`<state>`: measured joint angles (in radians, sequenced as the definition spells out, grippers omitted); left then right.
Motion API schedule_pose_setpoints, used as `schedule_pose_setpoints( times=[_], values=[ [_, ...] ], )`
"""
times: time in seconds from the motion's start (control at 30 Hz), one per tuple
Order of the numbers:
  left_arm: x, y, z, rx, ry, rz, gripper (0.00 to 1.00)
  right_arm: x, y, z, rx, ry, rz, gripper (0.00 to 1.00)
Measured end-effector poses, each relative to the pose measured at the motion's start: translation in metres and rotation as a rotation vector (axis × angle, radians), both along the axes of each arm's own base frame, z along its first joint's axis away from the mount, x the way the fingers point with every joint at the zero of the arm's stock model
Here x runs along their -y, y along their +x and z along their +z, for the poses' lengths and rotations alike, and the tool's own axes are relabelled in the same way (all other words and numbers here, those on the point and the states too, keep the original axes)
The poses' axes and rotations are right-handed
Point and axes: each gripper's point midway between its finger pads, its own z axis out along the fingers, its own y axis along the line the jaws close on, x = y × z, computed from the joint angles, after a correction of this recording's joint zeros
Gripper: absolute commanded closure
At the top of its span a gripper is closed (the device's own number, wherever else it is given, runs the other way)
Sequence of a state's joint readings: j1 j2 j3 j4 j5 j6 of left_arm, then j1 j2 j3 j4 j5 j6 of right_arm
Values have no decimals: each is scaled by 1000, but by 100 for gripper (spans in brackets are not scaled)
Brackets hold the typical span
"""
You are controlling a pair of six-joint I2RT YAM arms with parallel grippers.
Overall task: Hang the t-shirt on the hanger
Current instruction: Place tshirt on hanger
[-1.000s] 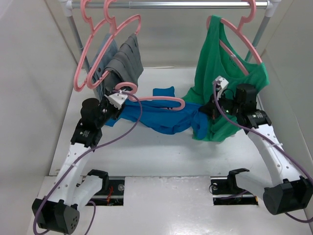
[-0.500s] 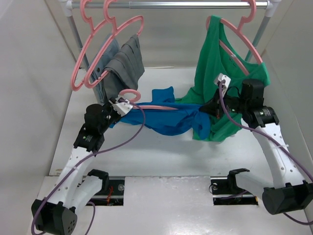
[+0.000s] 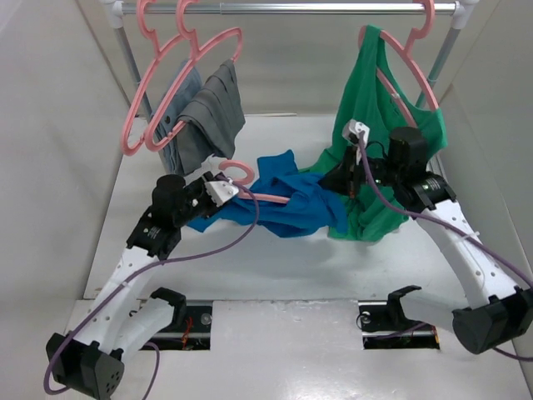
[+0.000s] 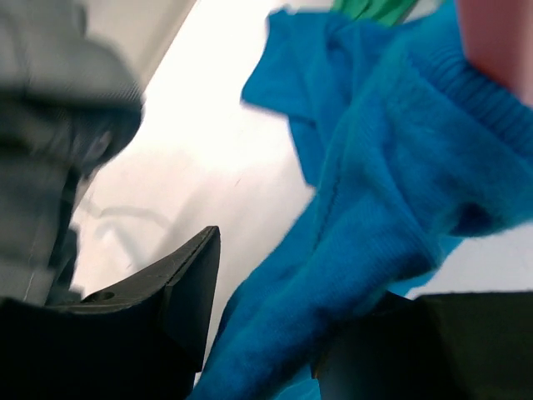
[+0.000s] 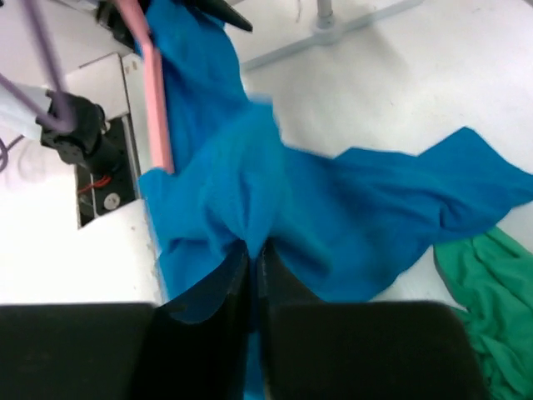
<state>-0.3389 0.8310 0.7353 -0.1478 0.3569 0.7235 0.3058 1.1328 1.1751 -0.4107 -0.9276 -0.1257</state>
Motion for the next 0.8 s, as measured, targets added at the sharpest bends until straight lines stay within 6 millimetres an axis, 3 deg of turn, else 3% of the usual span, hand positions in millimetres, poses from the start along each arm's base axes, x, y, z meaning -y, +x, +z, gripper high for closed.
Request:
schedule_pose_setpoints(
  times=[0.03,0.07,0.17,0.3,0.4,0.5,0.7,0.8],
  values=[
    [7,-2,2,-7,-11,-19,100,-4,1,-1,-10,-7,2,78],
    [13,-5,4,-17,-24,-36,100,-9,4,-1,-17,-19,-1,51],
    [25,-11,10,-50,-64,-72,100,-7,25,-2,-15,-78,-73,25],
    [33,-13,12,-94,-104,-89,100,3,41,-7,-10,-167,-143,18],
    [34,-12,7,-122,-108,-80,100,4,37,-8,14,-219,-161,15],
    [31,-8,-1,-138,-86,-62,100,-4,24,9,98,-232,-159,14],
    [31,-2,-13,-151,1,-54,100,-51,-18,57,295,-144,-28,14],
    [32,0,-11,-144,12,-56,100,-84,-32,49,314,-152,67,14]
  ],
)
